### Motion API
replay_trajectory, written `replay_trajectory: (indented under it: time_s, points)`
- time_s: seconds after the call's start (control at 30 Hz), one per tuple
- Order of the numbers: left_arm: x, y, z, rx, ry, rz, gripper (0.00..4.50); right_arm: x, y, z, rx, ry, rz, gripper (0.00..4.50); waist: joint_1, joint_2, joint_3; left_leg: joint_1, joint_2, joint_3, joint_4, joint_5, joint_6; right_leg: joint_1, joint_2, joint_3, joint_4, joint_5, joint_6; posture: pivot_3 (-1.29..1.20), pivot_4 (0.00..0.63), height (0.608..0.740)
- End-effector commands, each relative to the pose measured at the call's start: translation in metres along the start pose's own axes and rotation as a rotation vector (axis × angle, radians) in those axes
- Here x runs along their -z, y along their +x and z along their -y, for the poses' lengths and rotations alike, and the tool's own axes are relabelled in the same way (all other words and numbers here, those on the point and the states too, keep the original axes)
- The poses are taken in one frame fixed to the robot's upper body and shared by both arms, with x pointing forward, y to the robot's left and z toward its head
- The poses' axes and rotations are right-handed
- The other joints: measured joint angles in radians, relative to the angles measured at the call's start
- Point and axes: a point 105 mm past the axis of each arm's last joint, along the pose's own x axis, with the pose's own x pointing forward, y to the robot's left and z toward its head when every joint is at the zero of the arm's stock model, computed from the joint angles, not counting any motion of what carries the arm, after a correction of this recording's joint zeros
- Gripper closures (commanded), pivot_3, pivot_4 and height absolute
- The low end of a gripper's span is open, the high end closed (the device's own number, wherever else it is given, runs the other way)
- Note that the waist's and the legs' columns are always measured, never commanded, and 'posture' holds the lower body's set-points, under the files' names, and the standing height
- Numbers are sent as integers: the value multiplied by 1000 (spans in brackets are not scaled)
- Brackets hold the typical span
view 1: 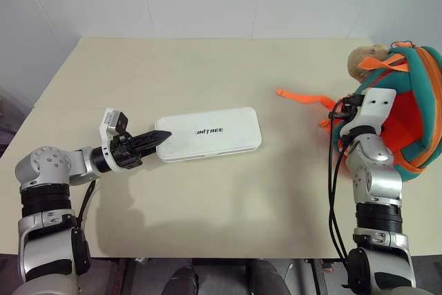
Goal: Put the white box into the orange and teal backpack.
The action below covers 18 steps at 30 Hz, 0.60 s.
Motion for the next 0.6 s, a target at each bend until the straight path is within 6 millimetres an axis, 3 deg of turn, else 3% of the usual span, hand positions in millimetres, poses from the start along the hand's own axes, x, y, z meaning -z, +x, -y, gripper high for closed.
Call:
replay_trajectory:
  time_s: [0.03,0.6]
  points:
    - [-9,-5,9,31,51,43,3199,-23,-10,-29,-165,29,51,3839,-5,0,0,0,0,0,0,0,0,0,0,0,0,0,0,0,150,740]
    - [-42,-37,14,-70,172,173,3199,-54,-71,-108,-711,0,40,3839,-18,0,0,0,1,0,-1,-1,2,-1,1,0,0,0,0,0,150,740]
